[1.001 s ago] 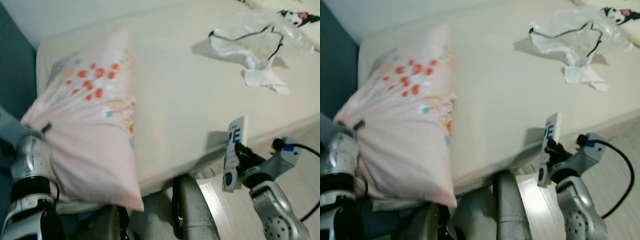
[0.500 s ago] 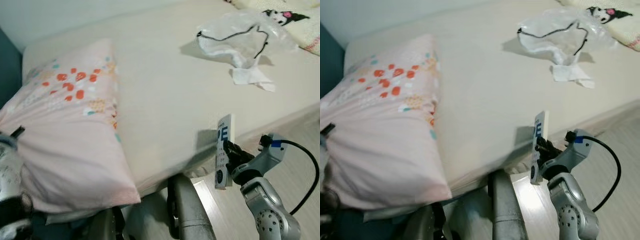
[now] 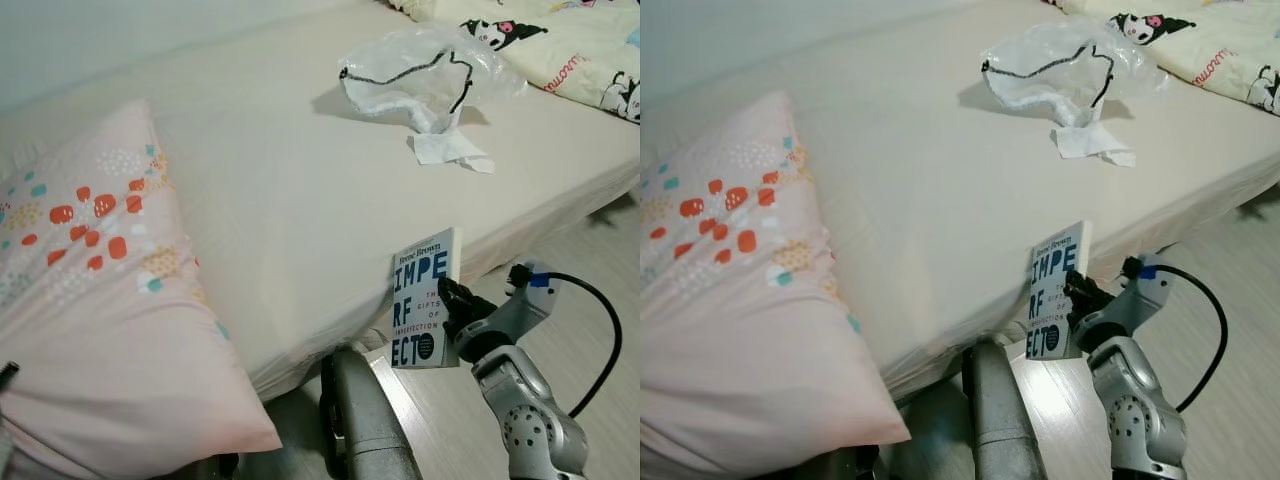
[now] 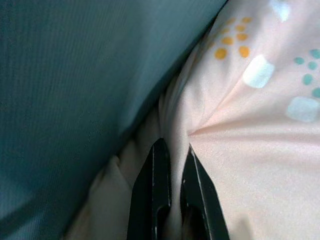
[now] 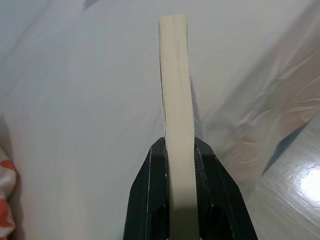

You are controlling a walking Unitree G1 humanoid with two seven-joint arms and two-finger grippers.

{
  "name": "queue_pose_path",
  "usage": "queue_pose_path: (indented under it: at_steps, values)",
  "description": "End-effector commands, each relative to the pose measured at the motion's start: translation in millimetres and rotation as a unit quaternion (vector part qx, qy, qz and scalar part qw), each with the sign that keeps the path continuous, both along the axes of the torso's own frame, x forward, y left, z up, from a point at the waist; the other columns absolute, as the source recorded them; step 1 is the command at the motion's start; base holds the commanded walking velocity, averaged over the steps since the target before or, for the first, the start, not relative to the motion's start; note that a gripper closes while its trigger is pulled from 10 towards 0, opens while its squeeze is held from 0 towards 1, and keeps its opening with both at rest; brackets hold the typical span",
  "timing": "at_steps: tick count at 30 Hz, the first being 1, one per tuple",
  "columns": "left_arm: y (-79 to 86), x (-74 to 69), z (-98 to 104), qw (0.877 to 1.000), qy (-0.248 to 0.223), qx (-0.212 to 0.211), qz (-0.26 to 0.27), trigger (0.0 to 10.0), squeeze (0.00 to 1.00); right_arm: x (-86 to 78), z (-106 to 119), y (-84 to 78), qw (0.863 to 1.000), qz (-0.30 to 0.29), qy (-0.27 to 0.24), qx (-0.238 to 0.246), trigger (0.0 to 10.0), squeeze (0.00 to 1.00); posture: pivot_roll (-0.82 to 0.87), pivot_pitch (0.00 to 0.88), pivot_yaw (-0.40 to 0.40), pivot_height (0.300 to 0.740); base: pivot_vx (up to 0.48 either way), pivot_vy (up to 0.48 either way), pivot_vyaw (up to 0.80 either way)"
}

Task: Clean up the room

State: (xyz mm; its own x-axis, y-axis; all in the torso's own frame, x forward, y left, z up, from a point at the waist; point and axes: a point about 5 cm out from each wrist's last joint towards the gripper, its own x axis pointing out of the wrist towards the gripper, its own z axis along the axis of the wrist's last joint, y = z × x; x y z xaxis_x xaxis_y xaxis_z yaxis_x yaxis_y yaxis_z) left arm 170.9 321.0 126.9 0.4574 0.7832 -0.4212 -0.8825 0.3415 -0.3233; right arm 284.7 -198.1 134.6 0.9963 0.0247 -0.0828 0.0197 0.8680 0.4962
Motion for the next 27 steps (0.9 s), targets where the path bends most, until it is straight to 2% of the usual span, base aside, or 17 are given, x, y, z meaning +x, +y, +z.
queue_pose_path:
  at_steps: [1, 4, 8, 9, 10, 11, 13, 14, 15, 18, 19, 21, 22, 23, 24, 25, 27]
  values:
    - [5.3, -26.7, -17.7, 0.996, 0.063, -0.023, 0.062, 0.0, 0.0, -2.0, -13.3, 6.9, 0.999, 0.017, 0.03, 0.005, 10.0, 0.0, -0.02, 0.303, 0.02, 0.603, 0.0, 0.0, 0.0]
    - [-12.0, -18.1, -20.0, 0.997, 0.054, -0.046, 0.034, 0.0, 0.0, -2.9, -13.9, 6.0, 0.999, 0.017, 0.03, 0.005, 10.0, 0.0, -0.03, 0.303, 0.021, 0.603, 0.0, 0.0, 0.0]
    - [-58.5, 4.5, -26.9, 0.989, 0.003, -0.13, -0.066, 0.0, 0.0, -3.3, -15.3, 5.0, 0.999, 0.014, 0.031, 0.005, 10.0, 0.0, -0.03, 0.303, 0.025, 0.603, 0.0, 0.0, 0.0]
    - [-80.6, 16.1, -27.1, 0.979, -0.025, -0.164, -0.12, 2.5, 0.0, -3.1, -15.5, 5.4, 0.999, 0.014, 0.031, 0.005, 10.0, 0.0, -0.03, 0.303, 0.026, 0.603, 0.0, 0.0, 0.0]
    - [-80.6, 16.1, -27.1, 0.979, -0.025, -0.164, -0.12, 2.5, 0.0, -3.1, -15.5, 5.4, 0.999, 0.014, 0.031, 0.005, 10.0, 0.0, -0.03, 0.303, 0.026, 0.603, 0.0, 0.0, 0.0]
    - [-108.9, 29.1, -24.5, 0.958, -0.067, -0.209, -0.183, 8.2, 0.0, -2.9, -15.5, 6.3, 0.999, 0.014, 0.03, 0.005, 10.0, 0.0, -0.03, 0.3, 0.028, 0.603, 0.0, 0.0, 0.0]
    - [-108.9, 29.1, -24.5, 0.958, -0.067, -0.209, -0.183, 8.2, 0.0, -2.9, -15.5, 6.3, 0.999, 0.014, 0.03, 0.005, 10.0, 0.0, -0.03, 0.3, 0.028, 0.603, 0.0, 0.0, 0.0]
    - [-140.6, 42.2, -17.7, 0.927, -0.111, -0.249, -0.257, 10.0, 0.0, -2.6, -15.1, 7.2, 0.999, 0.014, 0.029, 0.006, 10.0, 0.0, -0.03, 0.298, 0.029, 0.603, 0.0, 0.0, 0.0]
    - [-140.6, 42.2, -17.7, 0.927, -0.111, -0.249, -0.257, 10.0, 0.0, -2.6, -15.1, 7.2, 0.999, 0.014, 0.029, 0.006, 10.0, 0.0, -0.03, 0.298, 0.029, 0.603, 0.0, 0.0, 0.0]
    - [-208.9, 68.1, 10.8, 0.825, -0.226, -0.333, -0.396, 10.0, 0.0, -2.2, -13.2, 6.6, 1.0, 0.009, 0.024, 0.006, 10.0, 0.0, -0.05, 0.292, 0.034, 0.603, 0.0, 0.0, 0.0]
    - [-208.9, 68.1, 10.8, 0.825, -0.226, -0.333, -0.396, 10.0, 0.0, -2.2, -13.2, 6.6, 1.0, 0.009, 0.024, 0.006, 10.0, 0.0, -0.05, 0.292, 0.034, 0.603, 0.0, 0.0, 0.0]
    - [-223.9, 77.5, 20.7, 0.797, -0.258, -0.35, -0.42, 10.0, 0.0, -2.6, -13.1, 5.8, 1.0, 0.007, 0.024, 0.006, 10.0, 0.0, -0.05, 0.292, 0.036, 0.603, 0.0, 0.0, 0.0]
    - [-223.9, 77.5, 20.7, 0.797, -0.258, -0.35, -0.42, 10.0, 0.0, -2.6, -13.1, 5.8, 1.0, 0.007, 0.024, 0.006, 10.0, 0.0, -0.05, 0.292, 0.036, 0.603, 0.0, 0.0, 0.0]
    - [-231.1, 83.1, 25.3, 0.782, -0.274, -0.36, -0.429, 10.0, 0.35, -2.7, -13.2, 5.9, 1.0, 0.006, 0.023, 0.006, 10.0, 0.0, -0.05, 0.287, 0.039, 0.603, 0.0, 0.0, 0.0]
    - [-231.1, 83.1, 25.3, 0.782, -0.274, -0.36, -0.429, 10.0, 0.35, -2.7, -13.2, 5.9, 1.0, 0.006, 0.023, 0.006, 10.0, 0.0, -0.05, 0.287, 0.039, 0.603, 0.0, 0.0, 0.0]
    - [-239.4, 88.4, 30.9, 0.767, -0.29, -0.372, -0.436, 10.0, 0.65, -2.6, -13.3, 6.0, 1.0, 0.005, 0.023, 0.006, 10.0, 0.0, -0.05, 0.286, 0.04, 0.603, 0.0, 0.0, 0.0]
    - [-249.4, 93.3, 35.4, 0.753, -0.297, -0.378, -0.449, 10.0, 0.66, -2.5, -13.1, 6.2, 1.0, 0.005, 0.022, 0.006, 10.0, 0.0, -0.05, 0.286, 0.04, 0.603, 0.0, 0.0, 0.0]
